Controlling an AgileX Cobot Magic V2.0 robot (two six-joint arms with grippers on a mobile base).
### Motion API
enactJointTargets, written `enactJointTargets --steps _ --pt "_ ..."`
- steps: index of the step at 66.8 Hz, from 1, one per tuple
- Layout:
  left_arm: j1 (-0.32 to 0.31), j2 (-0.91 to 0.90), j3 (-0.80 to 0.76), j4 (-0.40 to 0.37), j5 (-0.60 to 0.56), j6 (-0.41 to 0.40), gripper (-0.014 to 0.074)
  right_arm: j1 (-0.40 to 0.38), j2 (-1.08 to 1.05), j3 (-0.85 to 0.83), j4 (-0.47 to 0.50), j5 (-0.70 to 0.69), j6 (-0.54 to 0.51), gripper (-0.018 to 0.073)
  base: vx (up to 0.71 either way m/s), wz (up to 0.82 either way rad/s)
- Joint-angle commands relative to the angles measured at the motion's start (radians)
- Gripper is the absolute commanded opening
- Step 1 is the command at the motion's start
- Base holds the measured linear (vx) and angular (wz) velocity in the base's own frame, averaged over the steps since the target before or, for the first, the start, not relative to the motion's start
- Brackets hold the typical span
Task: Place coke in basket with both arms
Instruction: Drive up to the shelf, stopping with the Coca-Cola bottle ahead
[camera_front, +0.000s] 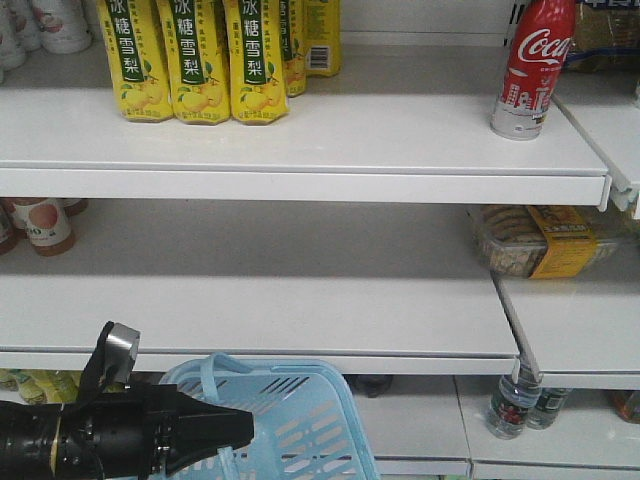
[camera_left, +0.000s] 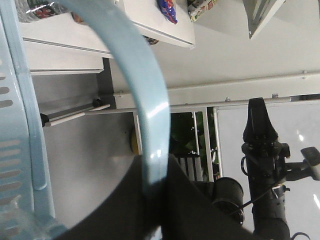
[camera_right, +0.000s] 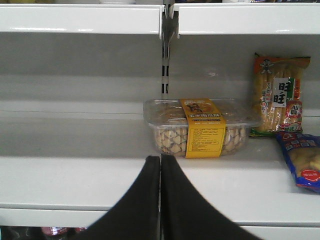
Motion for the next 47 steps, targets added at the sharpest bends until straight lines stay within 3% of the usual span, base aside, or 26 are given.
enactJointTargets --steps 1,47 --pt "-0.004 -0.033 -0.015 -0.050 -0.241 0.000 -0.0006 0.003 -0.014 0.015 -0.008 -0.074 0.000 -0.0009 0.02 0.01" --pt "-0.004 -0.033 -0.015 -0.050 -0.241 0.000 -0.0006 0.003 -0.014 0.015 -0.008 -0.074 0.000 -0.0009 0.02 0.00"
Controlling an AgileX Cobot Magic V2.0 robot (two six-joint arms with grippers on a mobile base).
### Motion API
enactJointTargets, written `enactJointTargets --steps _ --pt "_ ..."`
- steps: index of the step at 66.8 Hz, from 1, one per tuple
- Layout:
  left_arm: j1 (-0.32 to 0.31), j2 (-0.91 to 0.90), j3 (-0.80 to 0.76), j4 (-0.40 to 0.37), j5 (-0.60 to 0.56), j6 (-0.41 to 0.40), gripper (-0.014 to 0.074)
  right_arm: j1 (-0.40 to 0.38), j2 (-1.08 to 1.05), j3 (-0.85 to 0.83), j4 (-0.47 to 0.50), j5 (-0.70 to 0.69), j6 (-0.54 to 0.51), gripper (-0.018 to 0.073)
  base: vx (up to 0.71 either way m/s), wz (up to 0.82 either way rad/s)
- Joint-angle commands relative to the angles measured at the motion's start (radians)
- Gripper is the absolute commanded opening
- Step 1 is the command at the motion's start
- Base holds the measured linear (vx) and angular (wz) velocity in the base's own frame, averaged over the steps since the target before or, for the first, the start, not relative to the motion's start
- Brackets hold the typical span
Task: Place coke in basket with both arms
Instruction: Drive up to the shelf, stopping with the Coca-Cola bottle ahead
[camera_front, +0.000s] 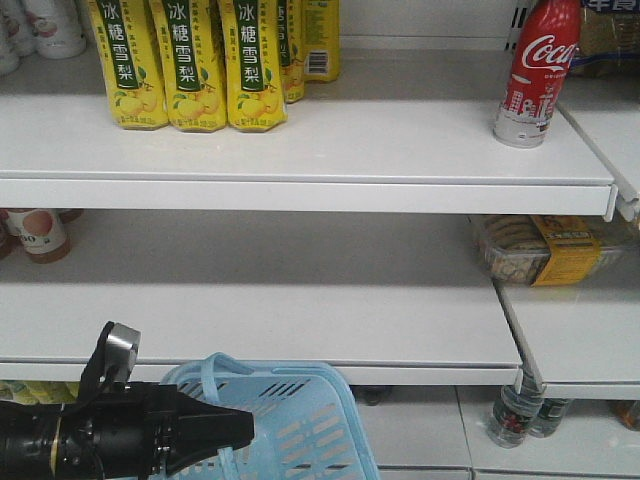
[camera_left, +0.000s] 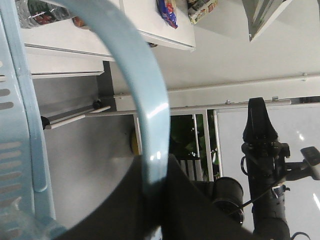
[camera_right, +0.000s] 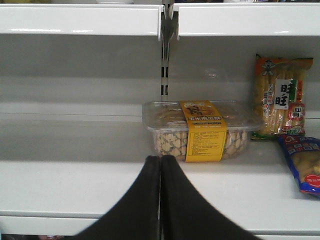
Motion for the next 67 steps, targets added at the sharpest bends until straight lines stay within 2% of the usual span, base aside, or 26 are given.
enactJointTargets --steps 1,67 --pt "-0.004 -0.033 -0.015 -0.050 -0.241 0.000 -0.0006 0.003 -0.014 0.015 -0.008 -0.074 0.000 -0.0009 0.03 0.00" --pt "-0.004 -0.033 -0.015 -0.050 -0.241 0.000 -0.0006 0.003 -0.014 0.015 -0.008 -0.074 0.000 -0.0009 0.02 0.00"
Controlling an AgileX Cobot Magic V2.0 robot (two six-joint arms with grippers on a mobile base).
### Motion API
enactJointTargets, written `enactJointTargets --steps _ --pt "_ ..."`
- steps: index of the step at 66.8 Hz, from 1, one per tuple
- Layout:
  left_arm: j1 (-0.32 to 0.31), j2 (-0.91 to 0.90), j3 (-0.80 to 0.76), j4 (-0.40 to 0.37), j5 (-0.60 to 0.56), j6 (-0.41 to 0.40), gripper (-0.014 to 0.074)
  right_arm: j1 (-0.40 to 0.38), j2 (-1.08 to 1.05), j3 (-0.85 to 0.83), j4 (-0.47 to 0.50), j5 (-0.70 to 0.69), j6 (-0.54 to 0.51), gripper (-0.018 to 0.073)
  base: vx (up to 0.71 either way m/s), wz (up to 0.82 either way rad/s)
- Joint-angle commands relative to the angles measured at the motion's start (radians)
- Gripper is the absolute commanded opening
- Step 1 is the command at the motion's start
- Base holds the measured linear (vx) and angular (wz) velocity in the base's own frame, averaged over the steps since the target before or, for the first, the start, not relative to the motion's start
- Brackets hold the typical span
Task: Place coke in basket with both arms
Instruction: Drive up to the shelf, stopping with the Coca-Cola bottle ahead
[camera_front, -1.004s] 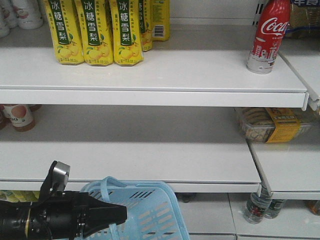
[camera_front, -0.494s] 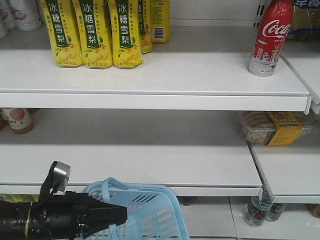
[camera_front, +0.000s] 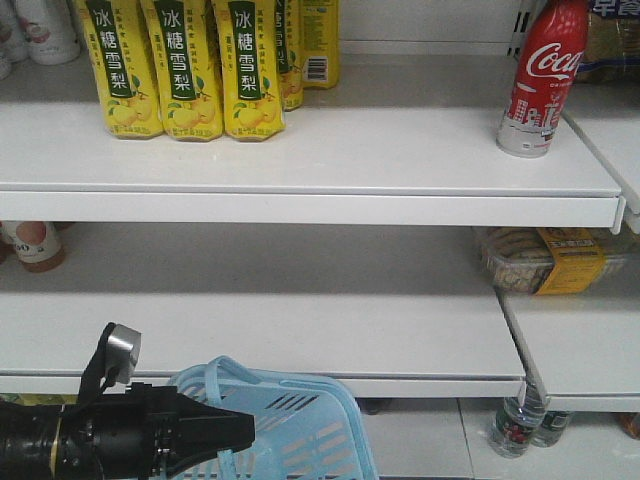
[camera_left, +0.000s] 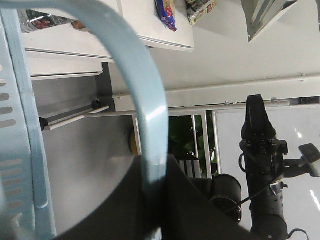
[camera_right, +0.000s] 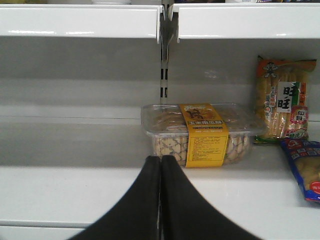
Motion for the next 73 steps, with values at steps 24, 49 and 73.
enactJointTargets --steps 24,49,73 --pt "-0.004 -0.033 -0.015 -0.055 -0.236 0.003 -0.0006 0.003 -0.014 0.015 -0.008 -0.074 0.000 -0.0009 0.02 -0.01" --pt "-0.004 -0.033 -0.015 -0.055 -0.236 0.003 -0.0006 0.003 -0.014 0.015 -0.008 -0.074 0.000 -0.0009 0.02 0.00" --pt "-0.004 -0.033 -0.015 -0.055 -0.236 0.003 -0.0006 0.003 -0.014 0.015 -0.008 -0.074 0.000 -0.0009 0.01 0.00"
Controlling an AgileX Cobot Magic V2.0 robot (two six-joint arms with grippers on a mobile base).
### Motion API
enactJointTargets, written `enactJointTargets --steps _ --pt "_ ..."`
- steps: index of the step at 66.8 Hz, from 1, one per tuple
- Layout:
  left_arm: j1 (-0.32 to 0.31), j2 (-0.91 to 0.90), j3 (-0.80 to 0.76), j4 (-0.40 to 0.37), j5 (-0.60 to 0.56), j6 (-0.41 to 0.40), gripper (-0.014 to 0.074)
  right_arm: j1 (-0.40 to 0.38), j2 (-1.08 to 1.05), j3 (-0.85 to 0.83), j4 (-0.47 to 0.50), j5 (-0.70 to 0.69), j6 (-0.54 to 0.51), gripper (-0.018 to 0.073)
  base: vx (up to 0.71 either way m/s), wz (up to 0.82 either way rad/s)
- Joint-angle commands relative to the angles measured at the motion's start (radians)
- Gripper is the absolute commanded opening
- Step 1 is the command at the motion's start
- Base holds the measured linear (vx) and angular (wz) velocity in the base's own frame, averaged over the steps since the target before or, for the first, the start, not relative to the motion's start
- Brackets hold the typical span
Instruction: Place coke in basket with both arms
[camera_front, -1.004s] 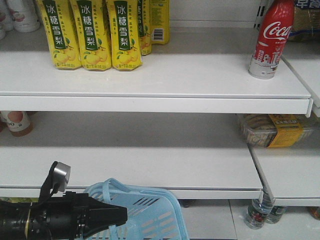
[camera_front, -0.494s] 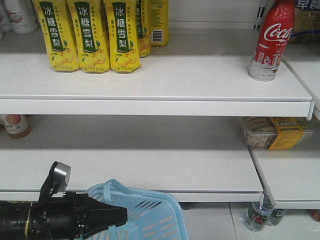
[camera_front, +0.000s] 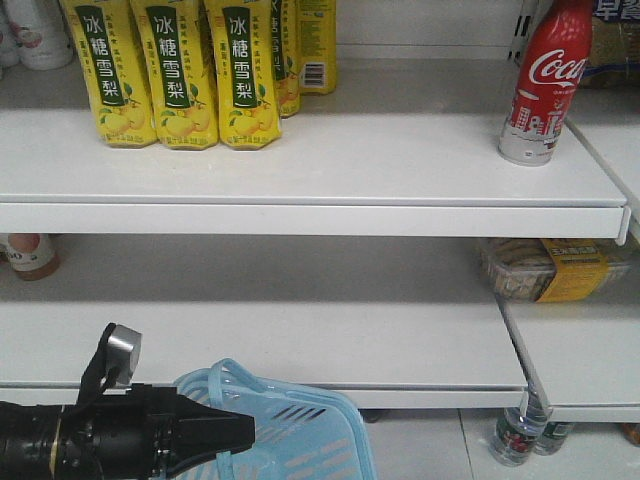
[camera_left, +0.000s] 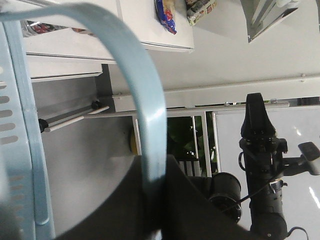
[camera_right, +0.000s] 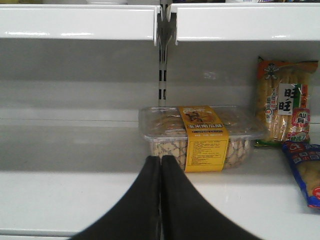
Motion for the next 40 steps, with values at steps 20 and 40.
enactJointTargets --steps 20,40 --pt "-0.004 -0.033 -0.015 -0.059 -0.233 0.004 -0.0006 0.003 -0.014 0.015 -0.008 -0.074 0.000 -0.0009 0.02 0.00" --pt "-0.004 -0.033 -0.015 -0.059 -0.233 0.004 -0.0006 0.003 -0.014 0.015 -0.008 -0.074 0.000 -0.0009 0.01 0.00"
